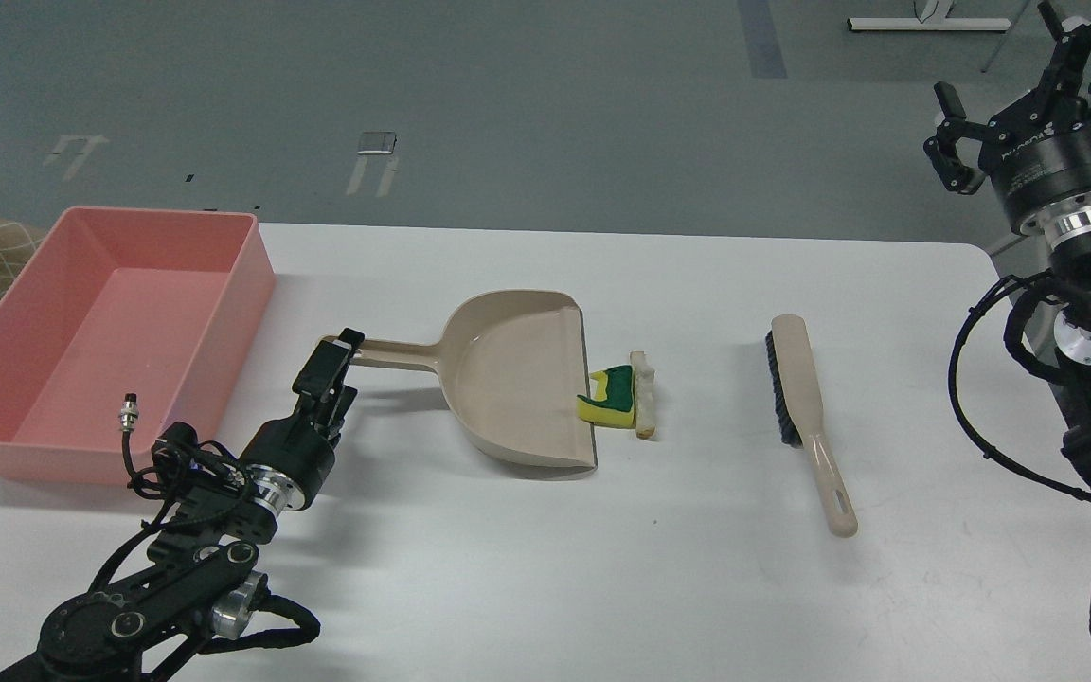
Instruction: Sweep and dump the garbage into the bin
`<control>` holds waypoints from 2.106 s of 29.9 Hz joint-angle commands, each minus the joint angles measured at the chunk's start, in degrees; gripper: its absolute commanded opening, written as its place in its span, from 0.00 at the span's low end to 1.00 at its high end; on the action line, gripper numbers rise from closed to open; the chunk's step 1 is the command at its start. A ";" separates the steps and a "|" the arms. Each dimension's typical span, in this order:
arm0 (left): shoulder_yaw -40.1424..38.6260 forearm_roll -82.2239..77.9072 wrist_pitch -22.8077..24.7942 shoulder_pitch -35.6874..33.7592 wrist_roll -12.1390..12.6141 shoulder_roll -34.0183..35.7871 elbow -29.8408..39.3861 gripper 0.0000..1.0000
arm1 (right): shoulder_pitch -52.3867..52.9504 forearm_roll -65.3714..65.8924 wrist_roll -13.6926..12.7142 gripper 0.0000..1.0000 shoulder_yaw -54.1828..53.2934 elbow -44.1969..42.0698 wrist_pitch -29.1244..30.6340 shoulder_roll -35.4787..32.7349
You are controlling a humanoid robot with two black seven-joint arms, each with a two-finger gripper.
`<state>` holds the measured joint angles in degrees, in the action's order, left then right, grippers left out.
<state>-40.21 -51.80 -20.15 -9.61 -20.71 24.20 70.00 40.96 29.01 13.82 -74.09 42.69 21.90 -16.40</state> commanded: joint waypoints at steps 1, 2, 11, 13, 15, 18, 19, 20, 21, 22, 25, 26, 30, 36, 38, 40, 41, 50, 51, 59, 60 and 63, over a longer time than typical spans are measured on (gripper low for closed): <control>-0.13 0.21 -0.59 -0.76 -0.03 -0.90 -0.74 0.98 | 0.00 0.00 -0.02 1.00 -0.09 0.12 -0.01 0.05; -0.04 0.21 -0.50 -0.85 -0.03 -1.17 -0.75 0.98 | 0.00 0.00 -0.02 1.00 -0.09 0.12 -0.01 0.05; -0.13 0.30 -0.94 -2.26 -0.03 -3.01 -1.54 0.91 | 0.52 0.00 -0.02 1.00 0.00 0.20 -0.01 -0.13; -0.13 0.21 -1.03 -2.78 0.06 -3.10 -1.80 0.89 | 0.52 0.00 -0.02 1.00 -0.09 0.21 -0.01 -0.13; -0.04 0.21 -1.12 -3.14 0.06 -3.19 -2.32 0.89 | 0.78 0.00 -0.02 1.00 -0.09 0.21 -0.01 -0.04; -0.13 0.30 -1.38 -3.84 0.06 -3.45 -3.56 0.89 | 1.14 0.00 -0.02 1.00 0.00 0.12 -0.01 -0.04; -0.04 0.30 -1.38 -4.19 0.06 -3.80 -3.73 0.89 | 1.14 0.00 -0.02 1.00 0.00 0.12 -0.01 -0.13; -0.04 0.30 -1.38 -4.19 0.06 -3.80 -3.82 0.87 | 1.14 0.00 -0.02 1.00 0.00 0.12 -0.01 -0.13; -0.04 0.30 -1.38 -4.19 -0.03 -3.89 -3.82 0.84 | 1.14 0.00 -0.02 1.00 0.00 0.12 -0.01 -0.13; -0.04 0.30 -1.38 -4.19 0.06 -3.89 -3.91 0.83 | 1.14 0.00 -0.02 1.00 0.00 0.12 -0.01 -0.13; 0.04 0.21 -1.38 -4.19 0.24 -4.42 -4.52 0.81 | 1.14 0.00 -0.02 1.00 0.00 0.12 -0.01 -0.04; 0.04 0.21 -1.38 -4.19 0.24 -4.77 -4.79 0.80 | 1.14 0.00 -0.02 1.00 0.00 0.12 -0.01 -0.04; 0.04 0.21 -1.29 -4.10 0.15 -4.95 -5.05 0.61 | 1.14 0.00 -0.02 1.00 0.00 0.03 -0.01 -0.13; 0.13 0.30 -1.03 -4.28 0.85 -5.04 -4.96 0.19 | 1.14 0.00 -0.02 1.00 0.00 0.12 -0.10 -0.21; 0.39 0.21 -0.94 -4.28 1.20 -5.04 -4.96 0.00 | 1.14 0.00 -0.02 1.00 0.00 0.12 -0.01 -0.30; 0.57 0.13 -0.86 -4.37 1.47 -4.95 -4.97 0.00 | 1.14 0.00 -0.02 1.00 0.00 0.12 -0.01 -0.22; 0.57 0.13 -0.68 -4.54 1.47 -4.95 -4.96 0.00 | 1.14 0.00 -0.02 1.00 0.00 0.12 -0.01 -0.22; 0.66 0.21 -0.59 -6.56 1.38 -4.51 -4.79 0.00 | 1.14 0.00 -0.28 1.00 0.08 0.12 -0.01 -0.39; 0.66 0.21 -0.59 -6.56 1.38 -4.51 -4.79 0.00 | 1.14 0.00 -0.37 1.00 0.08 0.20 -0.01 -0.48; 0.75 -0.05 -0.42 -6.65 0.50 -4.24 -4.88 0.00 | 0.35 1.23 -3.97 1.00 10.26 5.82 0.34 -8.91; 0.92 -0.14 -0.24 -6.65 0.41 -4.16 -4.79 0.00 | 0.70 1.32 -4.06 1.00 15.24 7.48 0.25 -11.27; 0.92 -0.49 0.02 -6.65 -0.47 -4.07 -4.88 0.00 | 1.14 1.40 -4.76 1.00 24.14 11.36 -0.19 -17.43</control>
<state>-39.32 -52.12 -20.30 -16.26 -20.57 20.05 65.22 41.67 30.32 9.66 -57.37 50.93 22.12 -28.85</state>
